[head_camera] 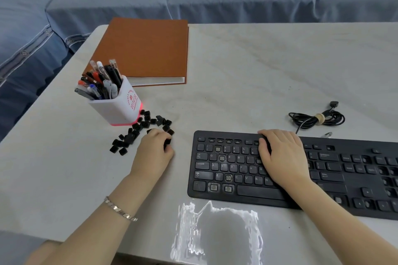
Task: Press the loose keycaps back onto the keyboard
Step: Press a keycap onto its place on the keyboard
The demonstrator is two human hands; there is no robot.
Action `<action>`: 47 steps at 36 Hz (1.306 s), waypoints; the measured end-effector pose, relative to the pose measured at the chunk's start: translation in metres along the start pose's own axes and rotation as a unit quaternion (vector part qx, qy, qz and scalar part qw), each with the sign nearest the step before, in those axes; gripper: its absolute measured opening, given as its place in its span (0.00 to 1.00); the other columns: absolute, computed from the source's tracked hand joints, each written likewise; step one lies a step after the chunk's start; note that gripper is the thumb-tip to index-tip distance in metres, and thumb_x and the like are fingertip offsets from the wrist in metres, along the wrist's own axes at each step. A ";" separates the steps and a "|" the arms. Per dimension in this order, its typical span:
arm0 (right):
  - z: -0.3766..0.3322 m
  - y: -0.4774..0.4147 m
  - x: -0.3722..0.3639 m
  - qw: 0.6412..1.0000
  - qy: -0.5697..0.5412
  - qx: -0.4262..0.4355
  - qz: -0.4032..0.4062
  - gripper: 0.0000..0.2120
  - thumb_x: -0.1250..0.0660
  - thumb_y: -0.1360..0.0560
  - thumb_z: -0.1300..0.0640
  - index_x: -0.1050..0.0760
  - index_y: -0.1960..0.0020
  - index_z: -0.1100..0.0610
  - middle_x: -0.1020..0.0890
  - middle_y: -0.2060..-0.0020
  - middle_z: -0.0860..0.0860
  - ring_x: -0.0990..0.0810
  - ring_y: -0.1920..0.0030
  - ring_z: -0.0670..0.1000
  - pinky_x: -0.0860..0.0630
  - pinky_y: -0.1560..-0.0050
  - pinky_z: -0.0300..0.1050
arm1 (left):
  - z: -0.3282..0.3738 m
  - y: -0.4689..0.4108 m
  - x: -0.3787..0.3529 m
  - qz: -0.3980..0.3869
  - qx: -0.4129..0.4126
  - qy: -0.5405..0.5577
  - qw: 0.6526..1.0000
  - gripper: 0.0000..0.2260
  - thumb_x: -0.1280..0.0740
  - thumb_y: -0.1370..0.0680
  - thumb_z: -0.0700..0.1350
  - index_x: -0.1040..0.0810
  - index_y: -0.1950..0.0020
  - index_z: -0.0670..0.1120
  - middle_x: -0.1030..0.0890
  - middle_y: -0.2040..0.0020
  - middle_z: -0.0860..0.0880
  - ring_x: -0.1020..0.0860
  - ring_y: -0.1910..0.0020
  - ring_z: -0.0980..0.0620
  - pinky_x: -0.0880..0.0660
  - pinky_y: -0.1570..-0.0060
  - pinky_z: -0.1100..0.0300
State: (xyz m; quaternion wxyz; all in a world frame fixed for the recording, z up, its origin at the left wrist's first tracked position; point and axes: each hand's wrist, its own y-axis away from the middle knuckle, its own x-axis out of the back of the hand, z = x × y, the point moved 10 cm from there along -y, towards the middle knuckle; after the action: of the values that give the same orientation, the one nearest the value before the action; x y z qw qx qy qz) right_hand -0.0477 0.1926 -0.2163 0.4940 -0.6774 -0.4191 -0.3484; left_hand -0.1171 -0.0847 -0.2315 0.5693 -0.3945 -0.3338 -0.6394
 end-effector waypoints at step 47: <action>-0.001 0.000 0.001 1.000 -0.005 -0.004 0.000 0.18 0.46 0.26 0.52 0.20 0.51 0.59 0.18 0.59 0.52 0.21 0.57 0.57 0.37 0.48 0.45 | 0.106 0.067 -0.010 -0.179 0.258 0.706 0.635 0.08 0.39 0.25 0.31 0.22 0.52 0.33 0.17 0.52 0.37 0.16 0.53 0.45 0.19 0.57 0.62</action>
State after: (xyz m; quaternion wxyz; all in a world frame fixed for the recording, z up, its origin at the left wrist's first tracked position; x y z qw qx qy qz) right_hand -0.0474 0.1920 -0.2155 0.4893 -0.6811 -0.4202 -0.3465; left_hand -0.0367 0.0044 -0.1920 0.5848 0.4073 -0.0461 -0.7000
